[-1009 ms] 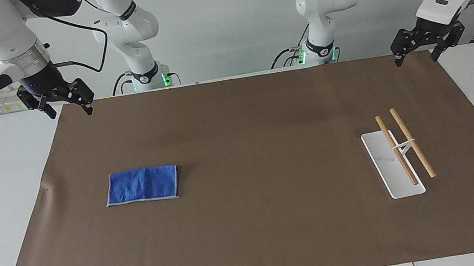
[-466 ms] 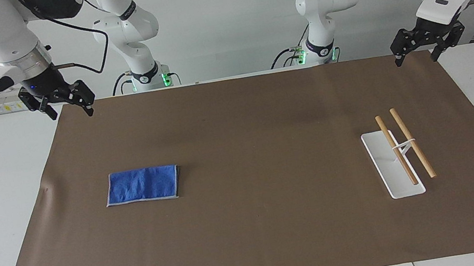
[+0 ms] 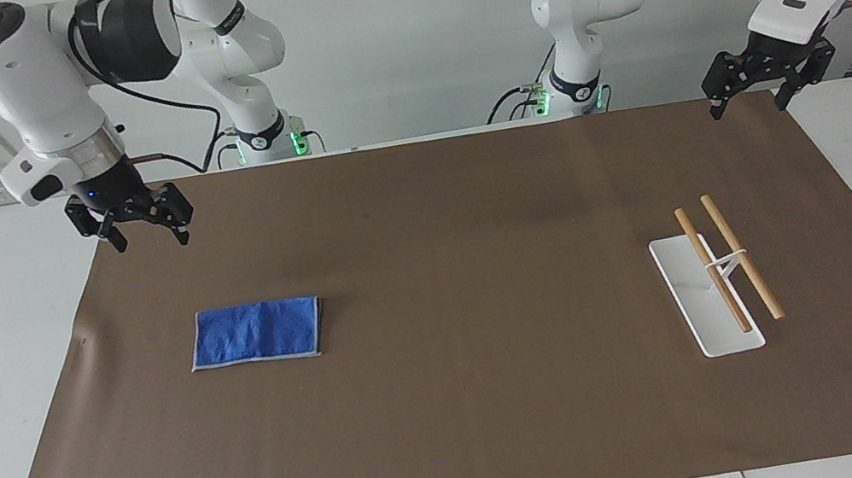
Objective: Right arm passes towel to left arm to hang
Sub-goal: 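Reach the right gripper down to the blue towel and grasp its edge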
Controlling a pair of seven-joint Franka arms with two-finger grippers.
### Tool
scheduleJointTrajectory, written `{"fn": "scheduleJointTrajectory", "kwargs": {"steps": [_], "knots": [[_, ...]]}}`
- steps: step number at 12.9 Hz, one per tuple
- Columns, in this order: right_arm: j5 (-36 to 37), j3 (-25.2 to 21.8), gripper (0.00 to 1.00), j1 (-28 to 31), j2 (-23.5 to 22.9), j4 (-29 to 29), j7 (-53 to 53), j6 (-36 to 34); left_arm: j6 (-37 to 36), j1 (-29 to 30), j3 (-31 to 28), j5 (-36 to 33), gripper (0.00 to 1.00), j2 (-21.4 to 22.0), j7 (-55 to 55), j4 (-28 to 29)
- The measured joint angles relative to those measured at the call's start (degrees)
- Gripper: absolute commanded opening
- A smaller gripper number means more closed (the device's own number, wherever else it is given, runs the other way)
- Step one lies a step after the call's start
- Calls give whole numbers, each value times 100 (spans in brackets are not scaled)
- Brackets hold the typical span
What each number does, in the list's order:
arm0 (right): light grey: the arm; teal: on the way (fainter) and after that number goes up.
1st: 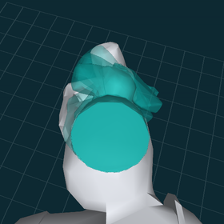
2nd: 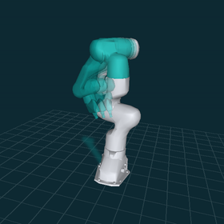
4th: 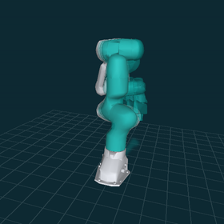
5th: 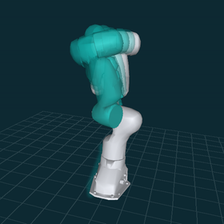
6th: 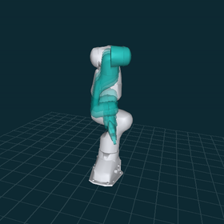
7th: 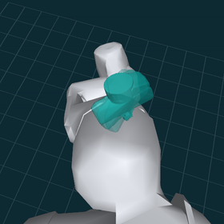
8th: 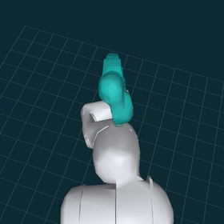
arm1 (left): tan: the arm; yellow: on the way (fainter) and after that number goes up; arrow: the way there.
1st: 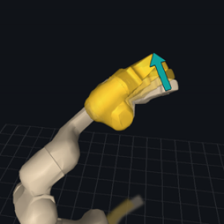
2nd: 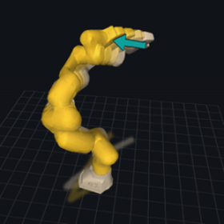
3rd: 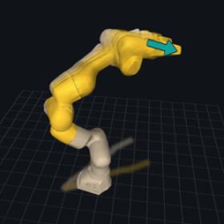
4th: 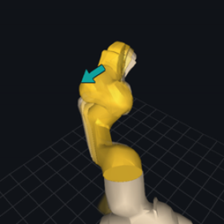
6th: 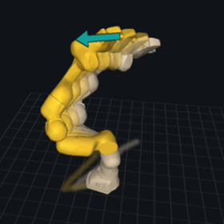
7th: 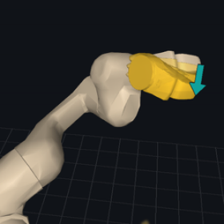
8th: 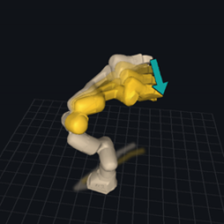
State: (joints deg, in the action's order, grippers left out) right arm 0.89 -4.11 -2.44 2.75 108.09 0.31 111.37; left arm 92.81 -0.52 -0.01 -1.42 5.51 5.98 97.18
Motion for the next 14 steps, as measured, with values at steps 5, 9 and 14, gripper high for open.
{"fn": "scheduleJointTrajectory", "kwargs": {"steps": [5,9,14], "knots": [[0,6,100,-149,-635,1129,34,1983,0,0,0,0,100,0,0,0],[0,14,100,-248,-1103,1736,10,3283,0,0,0,0,100,0,0,0],[0,23,100,-253,-1529,1910,-520,3954,-1,0,0,0,100,0,0,0]]}}
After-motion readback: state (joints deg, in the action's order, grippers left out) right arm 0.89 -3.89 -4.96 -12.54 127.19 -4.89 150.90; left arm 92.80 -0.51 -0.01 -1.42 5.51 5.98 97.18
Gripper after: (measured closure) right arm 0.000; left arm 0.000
